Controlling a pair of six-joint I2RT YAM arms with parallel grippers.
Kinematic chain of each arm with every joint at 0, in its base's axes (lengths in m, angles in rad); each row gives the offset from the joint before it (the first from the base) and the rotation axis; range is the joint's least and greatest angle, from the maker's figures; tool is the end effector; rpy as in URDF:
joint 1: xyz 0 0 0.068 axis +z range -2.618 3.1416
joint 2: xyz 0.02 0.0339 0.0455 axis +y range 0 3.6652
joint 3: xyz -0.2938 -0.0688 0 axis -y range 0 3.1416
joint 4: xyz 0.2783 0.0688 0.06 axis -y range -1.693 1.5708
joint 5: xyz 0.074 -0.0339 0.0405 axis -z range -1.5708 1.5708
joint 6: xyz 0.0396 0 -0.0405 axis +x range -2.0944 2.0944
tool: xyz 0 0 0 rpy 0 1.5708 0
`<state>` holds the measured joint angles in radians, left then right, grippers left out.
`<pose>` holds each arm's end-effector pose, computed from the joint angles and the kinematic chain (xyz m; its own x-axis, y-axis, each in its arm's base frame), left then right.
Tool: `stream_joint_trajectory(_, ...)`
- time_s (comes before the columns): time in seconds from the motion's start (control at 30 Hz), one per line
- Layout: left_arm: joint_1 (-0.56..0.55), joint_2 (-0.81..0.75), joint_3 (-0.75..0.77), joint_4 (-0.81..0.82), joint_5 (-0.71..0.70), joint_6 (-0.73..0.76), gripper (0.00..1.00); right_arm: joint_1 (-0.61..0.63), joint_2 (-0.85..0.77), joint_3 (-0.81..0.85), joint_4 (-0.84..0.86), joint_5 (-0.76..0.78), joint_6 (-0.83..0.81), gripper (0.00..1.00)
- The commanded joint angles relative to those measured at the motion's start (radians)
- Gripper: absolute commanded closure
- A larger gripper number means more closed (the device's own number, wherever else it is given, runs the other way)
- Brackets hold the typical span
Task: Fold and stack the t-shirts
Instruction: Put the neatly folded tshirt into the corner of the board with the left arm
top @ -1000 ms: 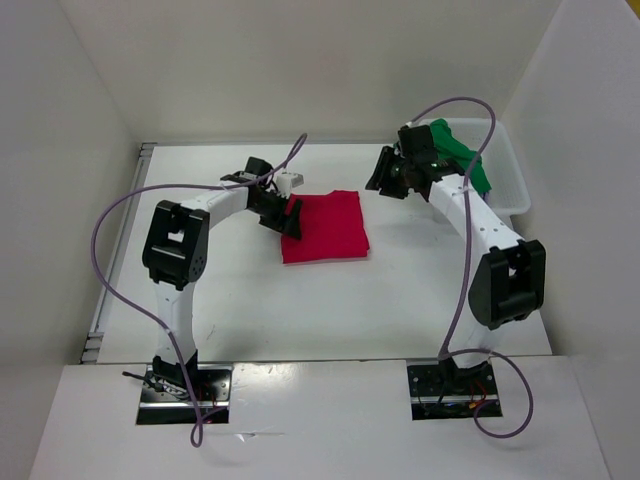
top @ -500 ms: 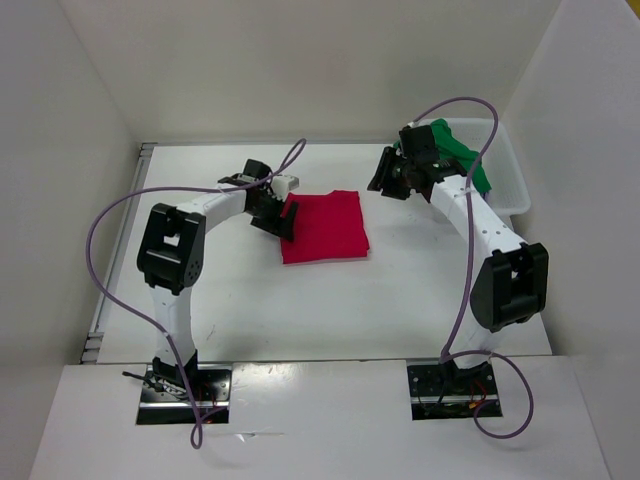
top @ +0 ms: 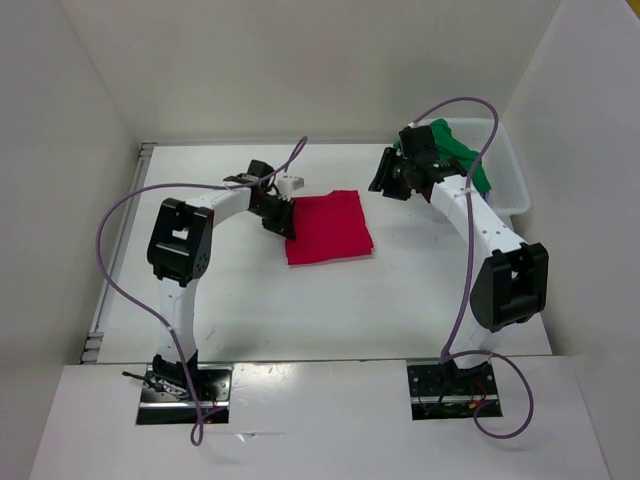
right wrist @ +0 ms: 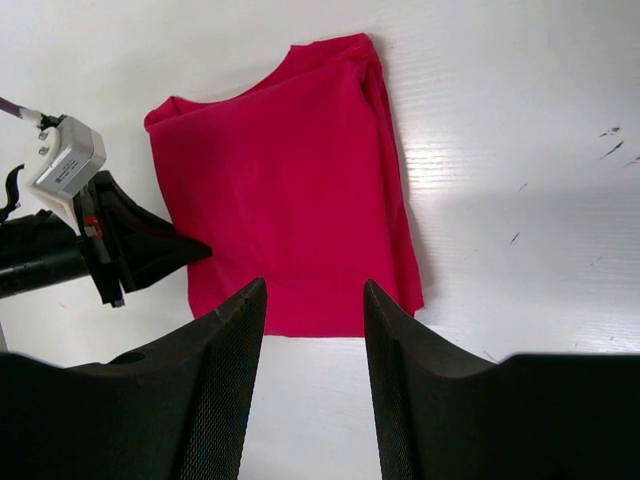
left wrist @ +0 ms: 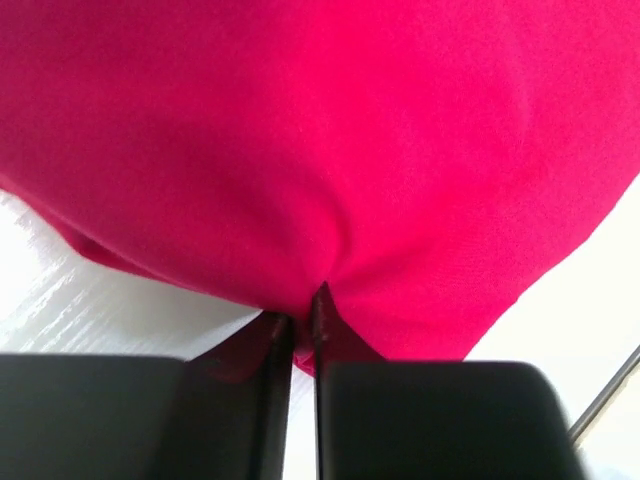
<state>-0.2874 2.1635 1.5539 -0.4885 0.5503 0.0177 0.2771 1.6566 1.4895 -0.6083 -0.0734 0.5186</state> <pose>0.4695 -0.1604 0.1511 -0.8454 0.2656 -0.4635 0.4850 0.7453 -0.4575 0.3942 0.1151 0.3397 -0.7450 0.3021 -0.5948 0.0530 0.9156 0.3986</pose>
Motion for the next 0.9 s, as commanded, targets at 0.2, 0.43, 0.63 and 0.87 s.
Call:
stream_joint_trajectory(0.2,0.010,0.050,0.135,-0.090,-0.269,0.131,1.00,0.010,-0.054,0.023,-0.039,0.044,-0.023,0.51)
stream_joint_trajectory(0.43,0.085,0.033,0.170,-0.049,-0.478,0.270,1.00,0.010,-0.043,0.043,-0.057,0.044,-0.041,0.51)
stream_joint_trajectory(0.63,0.169,0.044,0.176,-0.020,-0.561,0.315,1.00,0.010,0.020,0.116,-0.105,-0.011,-0.074,0.51)
stream_joint_trajectory(0.87,0.365,0.041,0.252,-0.012,-0.530,0.372,1.00,0.010,0.147,0.296,-0.226,-0.035,-0.173,0.51)
